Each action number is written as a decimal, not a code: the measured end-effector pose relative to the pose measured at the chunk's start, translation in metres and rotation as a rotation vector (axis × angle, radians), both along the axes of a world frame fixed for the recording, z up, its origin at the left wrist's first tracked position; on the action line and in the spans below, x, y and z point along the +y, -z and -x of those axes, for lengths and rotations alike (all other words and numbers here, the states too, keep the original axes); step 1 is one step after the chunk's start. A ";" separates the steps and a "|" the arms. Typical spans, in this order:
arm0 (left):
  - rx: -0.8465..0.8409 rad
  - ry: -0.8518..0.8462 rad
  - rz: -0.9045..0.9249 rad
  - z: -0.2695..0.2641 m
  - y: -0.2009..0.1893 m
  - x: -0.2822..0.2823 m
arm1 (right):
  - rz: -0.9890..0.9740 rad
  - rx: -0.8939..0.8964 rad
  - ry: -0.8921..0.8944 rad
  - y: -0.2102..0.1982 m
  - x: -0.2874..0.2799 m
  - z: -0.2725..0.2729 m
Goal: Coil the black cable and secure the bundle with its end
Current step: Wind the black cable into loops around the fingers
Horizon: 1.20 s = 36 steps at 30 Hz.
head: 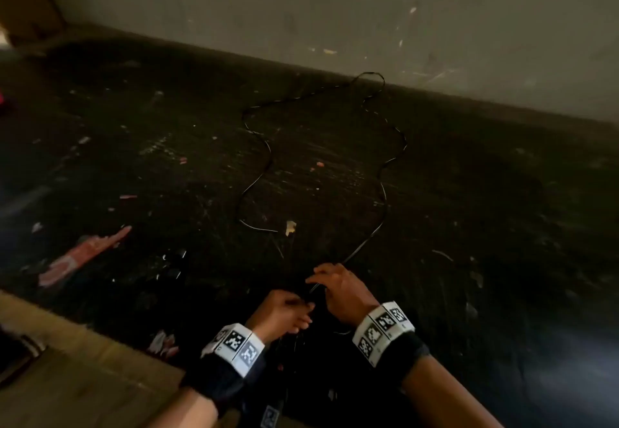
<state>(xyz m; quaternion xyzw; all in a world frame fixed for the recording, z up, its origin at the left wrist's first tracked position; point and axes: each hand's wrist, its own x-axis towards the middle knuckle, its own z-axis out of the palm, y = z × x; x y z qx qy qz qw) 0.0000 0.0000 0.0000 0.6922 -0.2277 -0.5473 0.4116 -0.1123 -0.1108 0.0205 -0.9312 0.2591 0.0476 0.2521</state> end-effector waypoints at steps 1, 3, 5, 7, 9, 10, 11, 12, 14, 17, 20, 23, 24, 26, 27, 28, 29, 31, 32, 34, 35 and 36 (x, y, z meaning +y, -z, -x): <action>0.043 -0.013 0.014 0.000 0.003 0.000 | 0.033 0.037 -0.013 0.001 -0.001 -0.001; 0.111 -0.051 0.003 -0.001 -0.002 0.003 | 0.063 0.035 -0.020 0.003 -0.001 -0.001; 0.168 -0.074 0.045 -0.003 -0.010 0.006 | 0.048 -0.022 -0.022 0.003 -0.001 -0.002; 0.242 -0.098 0.102 -0.009 -0.025 0.010 | 0.021 -0.134 -0.013 -0.002 -0.001 -0.004; 0.351 -0.122 0.189 -0.016 -0.044 0.010 | -0.018 -0.239 0.012 -0.016 -0.006 -0.008; 0.418 -0.137 0.222 -0.021 -0.054 0.010 | -0.046 -0.269 0.032 -0.025 -0.008 -0.011; 0.480 -0.152 0.262 -0.025 -0.064 0.010 | -0.073 -0.291 0.050 -0.035 -0.010 -0.013; 0.532 -0.163 0.299 -0.029 -0.074 0.011 | -0.080 -0.324 0.057 -0.045 -0.012 -0.016; 0.598 -0.154 0.375 -0.034 -0.093 0.013 | -0.041 -0.405 0.060 -0.065 -0.014 -0.020; 0.626 -0.046 0.472 -0.046 -0.118 0.017 | 0.045 -0.495 0.069 -0.095 -0.010 -0.030; 0.612 0.070 0.516 -0.057 -0.136 0.019 | 0.122 -0.537 0.060 -0.111 -0.005 -0.038; 0.607 0.148 0.548 -0.072 -0.149 0.023 | 0.207 -0.535 0.074 -0.123 0.004 -0.051; 0.597 0.170 0.560 -0.077 -0.151 0.024 | 0.240 -0.534 0.079 -0.127 0.006 -0.055; 0.588 0.213 0.576 -0.087 -0.155 0.027 | 0.295 -0.519 0.087 -0.135 0.013 -0.062; 0.595 0.238 0.578 -0.092 -0.156 0.029 | 0.313 -0.513 0.092 -0.137 0.016 -0.066; 0.609 0.259 0.573 -0.096 -0.156 0.030 | 0.324 -0.510 0.093 -0.139 0.019 -0.067; 0.628 0.281 0.564 -0.100 -0.156 0.031 | 0.332 -0.505 0.098 -0.141 0.022 -0.068; 0.684 0.333 0.545 -0.106 -0.157 0.035 | 0.344 -0.503 0.122 -0.143 0.030 -0.070; 0.708 0.363 0.538 -0.109 -0.157 0.036 | 0.350 -0.507 0.133 -0.144 0.035 -0.069; 0.742 0.407 0.528 -0.112 -0.157 0.038 | 0.365 -0.504 0.138 -0.145 0.046 -0.067; 0.762 0.430 0.522 -0.113 -0.158 0.038 | 0.375 -0.497 0.144 -0.147 0.051 -0.067; 0.777 0.444 0.516 -0.114 -0.158 0.039 | 0.371 -0.494 0.154 -0.147 0.055 -0.066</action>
